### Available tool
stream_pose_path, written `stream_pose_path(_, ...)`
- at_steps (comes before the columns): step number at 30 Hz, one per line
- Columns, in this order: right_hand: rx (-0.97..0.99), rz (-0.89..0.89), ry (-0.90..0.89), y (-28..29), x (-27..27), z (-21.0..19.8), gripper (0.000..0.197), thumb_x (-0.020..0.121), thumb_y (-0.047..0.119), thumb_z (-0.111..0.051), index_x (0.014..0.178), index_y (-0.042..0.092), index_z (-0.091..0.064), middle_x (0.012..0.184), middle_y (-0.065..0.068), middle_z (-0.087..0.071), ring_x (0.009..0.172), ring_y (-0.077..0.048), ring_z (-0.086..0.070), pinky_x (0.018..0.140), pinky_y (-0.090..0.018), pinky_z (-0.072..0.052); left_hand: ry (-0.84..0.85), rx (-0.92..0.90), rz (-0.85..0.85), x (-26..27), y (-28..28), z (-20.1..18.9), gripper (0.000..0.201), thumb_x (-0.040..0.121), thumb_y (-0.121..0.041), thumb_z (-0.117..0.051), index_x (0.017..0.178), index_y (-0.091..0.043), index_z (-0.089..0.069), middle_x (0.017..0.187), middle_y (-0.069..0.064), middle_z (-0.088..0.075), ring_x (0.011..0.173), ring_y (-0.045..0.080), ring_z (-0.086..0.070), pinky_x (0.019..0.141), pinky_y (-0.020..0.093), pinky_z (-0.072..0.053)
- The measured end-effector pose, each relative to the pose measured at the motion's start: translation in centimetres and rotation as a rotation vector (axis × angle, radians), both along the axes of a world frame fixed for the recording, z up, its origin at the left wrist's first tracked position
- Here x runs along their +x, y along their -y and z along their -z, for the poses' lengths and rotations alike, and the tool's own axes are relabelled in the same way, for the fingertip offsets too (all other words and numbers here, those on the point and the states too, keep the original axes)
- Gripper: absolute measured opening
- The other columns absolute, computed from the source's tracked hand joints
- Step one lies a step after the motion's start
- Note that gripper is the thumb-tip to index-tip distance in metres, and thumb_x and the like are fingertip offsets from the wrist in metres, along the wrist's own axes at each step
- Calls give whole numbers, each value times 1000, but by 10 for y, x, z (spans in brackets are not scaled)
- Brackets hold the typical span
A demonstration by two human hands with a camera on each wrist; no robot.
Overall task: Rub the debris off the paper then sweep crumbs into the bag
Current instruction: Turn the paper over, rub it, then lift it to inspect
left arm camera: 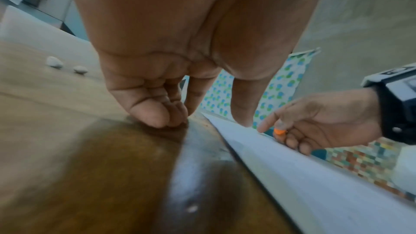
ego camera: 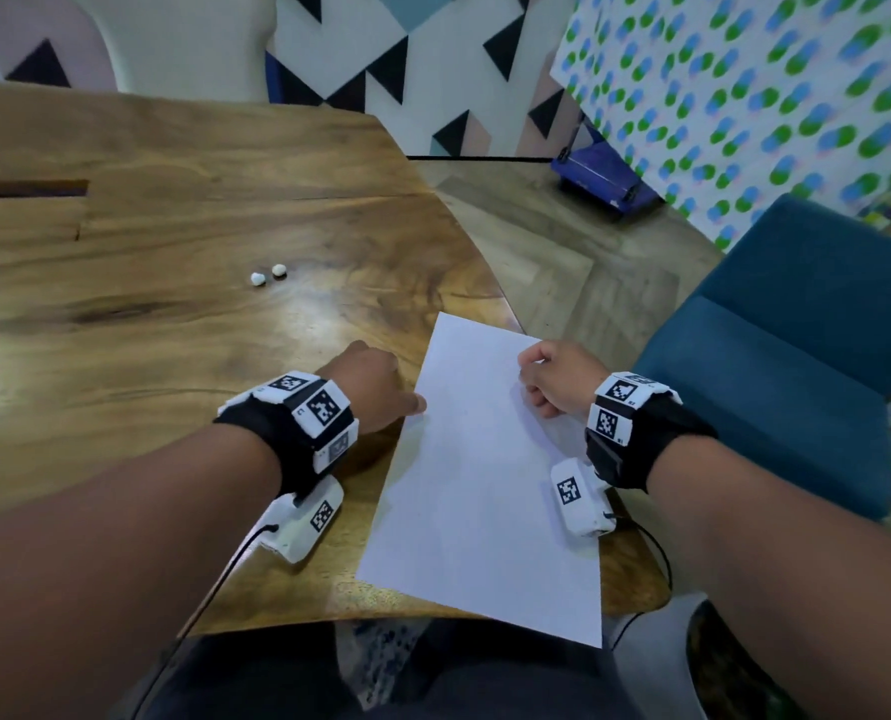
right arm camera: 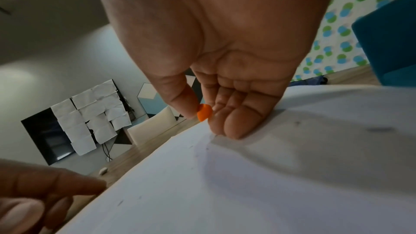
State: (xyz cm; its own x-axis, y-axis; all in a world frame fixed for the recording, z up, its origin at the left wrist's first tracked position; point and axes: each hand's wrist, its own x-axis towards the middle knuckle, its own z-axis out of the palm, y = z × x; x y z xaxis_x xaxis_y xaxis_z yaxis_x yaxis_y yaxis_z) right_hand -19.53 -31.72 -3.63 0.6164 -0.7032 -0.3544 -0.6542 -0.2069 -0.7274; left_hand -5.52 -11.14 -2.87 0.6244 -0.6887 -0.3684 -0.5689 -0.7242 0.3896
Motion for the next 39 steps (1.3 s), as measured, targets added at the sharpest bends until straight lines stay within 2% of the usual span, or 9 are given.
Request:
stream_pose_path(5,2,-57,60,-15,8,-1,23,81,13,-54,101,19,-64,75,-4,-61,58,-19,-59,55,-29,-49,-80,-94,3,-2,9,-2,42,89,-50,-69,75,-11,-62,90,9,-56,76,21,-52,63,31,-38)
stream_pose_path(8,32,-64,132,-18,14,1,21,81,10,-53,97,18,-63,80,-8,-58,59,-22,-57,58,-32,-46,-164,-218,-57,-1,7,-7,27,88,-43,-74,103,-21,-69,102,-3,-65,87,13,-59,67,26,-45)
stream_pose_path(13,70,-94,179,-20,14,-2,26,87,6,-57,111,12,-62,76,-8,-53,64,-23,-57,60,-33,-47,-267,-418,-189,-2,4,-18,44,86,-22,-80,122,-24,-56,97,-3,-67,84,14,-65,68,29,-47)
stream_pose_path(16,120,-3,224,-18,12,-11,21,89,2,-47,99,13,-62,76,-11,-55,62,-22,-57,56,-33,-51,-246,-485,-154,5,2,-25,58,84,-10,-80,138,-19,-58,103,2,-71,97,23,-68,87,35,-53)
stream_pose_path(20,353,244,486,-4,4,-31,25,84,-8,-35,79,12,-50,70,-7,-45,54,-18,-46,42,-23,-40,-252,-617,-122,15,-3,-37,25,87,-4,-74,99,-26,-75,90,0,-75,84,23,-69,86,38,-55)
stream_pose_path(24,475,295,553,18,-6,-53,22,89,5,-48,73,19,-45,62,0,-40,50,-12,-39,40,-19,-32,-327,-809,-148,24,-6,-52,29,89,-3,-69,79,-30,-73,87,2,-76,81,31,-70,86,51,-57)
stream_pose_path(30,273,174,530,31,-9,-84,37,89,16,-69,123,22,-56,81,3,-52,54,-7,-38,45,-22,-32,-532,-1028,-175,35,-6,-85,25,92,9,-60,88,-15,-66,94,9,-73,79,23,-68,71,34,-56)
stream_pose_path(35,54,69,578,33,2,-133,30,80,21,-78,105,23,-62,92,5,-55,55,-8,-38,45,-22,-35,-628,-1126,-158,43,-8,-109,30,92,14,-55,87,-15,-64,85,0,-74,73,16,-70,60,27,-56)
stream_pose_path(39,-76,-35,546,29,5,-157,19,83,22,-77,70,26,-63,63,13,-46,55,-10,-33,48,-27,-31,-638,-1156,-173,50,-10,-122,30,93,10,-55,89,-18,-63,85,-1,-73,74,15,-69,63,29,-55)
